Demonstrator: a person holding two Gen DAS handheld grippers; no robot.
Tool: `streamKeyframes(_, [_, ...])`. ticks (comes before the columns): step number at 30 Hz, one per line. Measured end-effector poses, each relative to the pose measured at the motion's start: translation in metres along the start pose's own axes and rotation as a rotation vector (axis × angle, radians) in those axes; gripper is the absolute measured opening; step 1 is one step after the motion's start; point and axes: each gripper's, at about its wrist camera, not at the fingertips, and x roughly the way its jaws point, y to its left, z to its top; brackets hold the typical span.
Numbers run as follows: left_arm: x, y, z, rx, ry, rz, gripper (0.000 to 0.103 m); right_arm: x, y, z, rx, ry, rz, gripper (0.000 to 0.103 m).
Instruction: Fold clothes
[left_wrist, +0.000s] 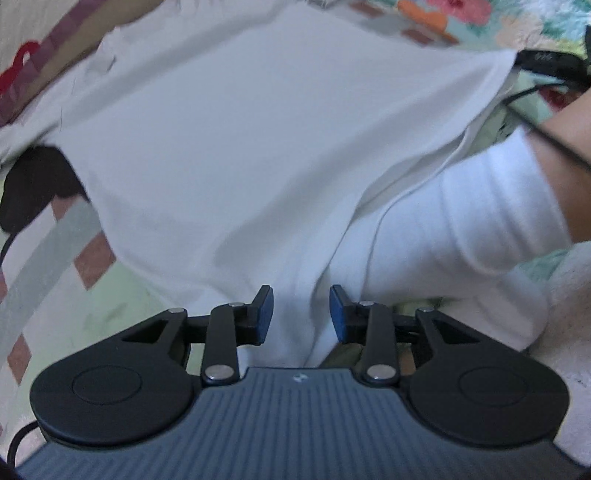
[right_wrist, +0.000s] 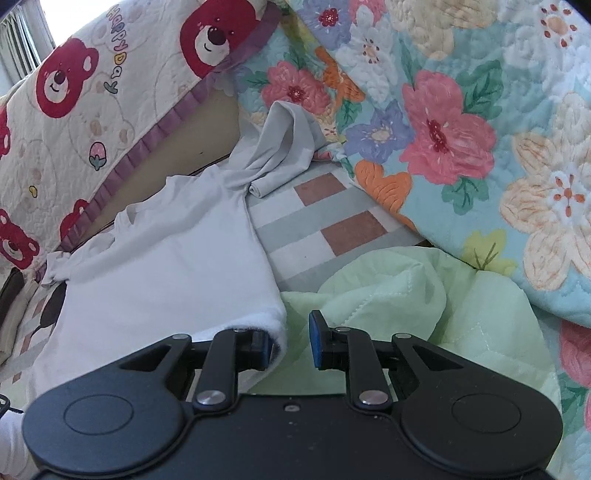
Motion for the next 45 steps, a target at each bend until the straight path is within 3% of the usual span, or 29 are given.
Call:
streamKeyframes(2, [0.008,0.001,-0.002,-0.006,0.024,0.027,0.027,0.0,0.001,0.0,-0.01,-0.002,0.0,0.023])
streamKeyframes(3, [0.011,0.001,-0.003,-0.013,0.03,0.043,0.021,0.0,0.001,-0.001,-0.015,-0.003,0.0,0.023])
streamKeyframes(4, [0.013,0.002,-0.003,-0.029,0.032,0.055,0.006,0.001,0.001,-0.001,-0.02,-0.004,0.001,0.022])
streamKeyframes(5, [0.008,0.004,-0.003,-0.049,0.02,0.064,0.005,0.001,0.001,-0.001,-0.026,-0.004,0.001,0.021])
streamKeyframes(6, [0.003,0.006,-0.004,-0.069,0.006,0.071,0.004,0.002,0.001,-0.002,-0.028,-0.005,0.003,0.02])
streamKeyframes(8, [-0.009,0.009,-0.005,-0.109,-0.023,0.087,0.002,0.0,0.001,-0.002,-0.03,-0.015,0.028,0.008])
streamKeyframes(11, [-0.051,0.004,-0.013,-0.074,-0.113,0.129,0.001,-0.013,0.002,0.001,-0.007,-0.064,0.093,0.006])
streamKeyframes(19, [-0.118,-0.024,-0.05,-0.011,-0.215,0.191,0.001,-0.068,0.015,0.013,-0.012,-0.185,0.072,0.005])
streamKeyframes(20, [-0.126,-0.027,-0.055,-0.003,-0.228,0.199,0.001,-0.068,0.014,0.01,-0.021,-0.169,0.058,0.005])
streamKeyframes(23, [-0.088,-0.032,-0.059,-0.016,-0.125,0.169,0.001,-0.055,0.008,-0.003,-0.066,-0.089,-0.01,0.005])
streamKeyframes(25, [-0.07,-0.02,-0.057,-0.025,-0.065,0.15,0.002,-0.04,0.007,-0.013,-0.079,0.014,-0.07,0.006])
streamKeyframes(26, [-0.064,-0.017,-0.057,-0.036,-0.044,0.144,0.003,-0.032,0.007,-0.018,-0.086,0.066,-0.099,0.008])
streamKeyframes(28, [-0.063,-0.014,-0.054,-0.043,-0.037,0.123,0.006,-0.025,0.008,-0.027,-0.11,0.135,-0.162,0.022])
streamKeyframes(30, [-0.071,-0.01,-0.053,-0.056,-0.057,0.11,0.024,-0.032,0.013,-0.03,-0.129,0.137,-0.189,0.024])
streamKeyframes(31, [-0.073,-0.003,-0.049,-0.069,-0.086,0.116,0.039,-0.038,0.014,-0.029,-0.128,0.125,-0.179,0.031])
streamKeyframes(33, [-0.076,0.012,-0.04,-0.097,-0.149,0.134,0.046,-0.052,0.018,-0.025,-0.12,0.083,-0.165,0.038])
streamKeyframes(35, [-0.079,0.026,-0.03,-0.126,-0.212,0.153,0.06,-0.061,0.026,-0.014,-0.101,0.017,-0.139,0.039])
streamKeyframes(38, [-0.083,0.049,-0.016,-0.168,-0.307,0.181,0.067,-0.063,0.044,0.006,-0.082,-0.07,-0.065,0.039])
streamKeyframes(41, [-0.087,0.071,-0.002,-0.211,-0.403,0.208,0.081,-0.038,0.075,0.031,-0.152,-0.081,0.028,0.039])
streamKeyframes(45, [-0.092,0.101,0.017,-0.268,-0.53,0.245,0.082,0.012,0.132,0.074,-0.319,-0.104,0.133,0.039])
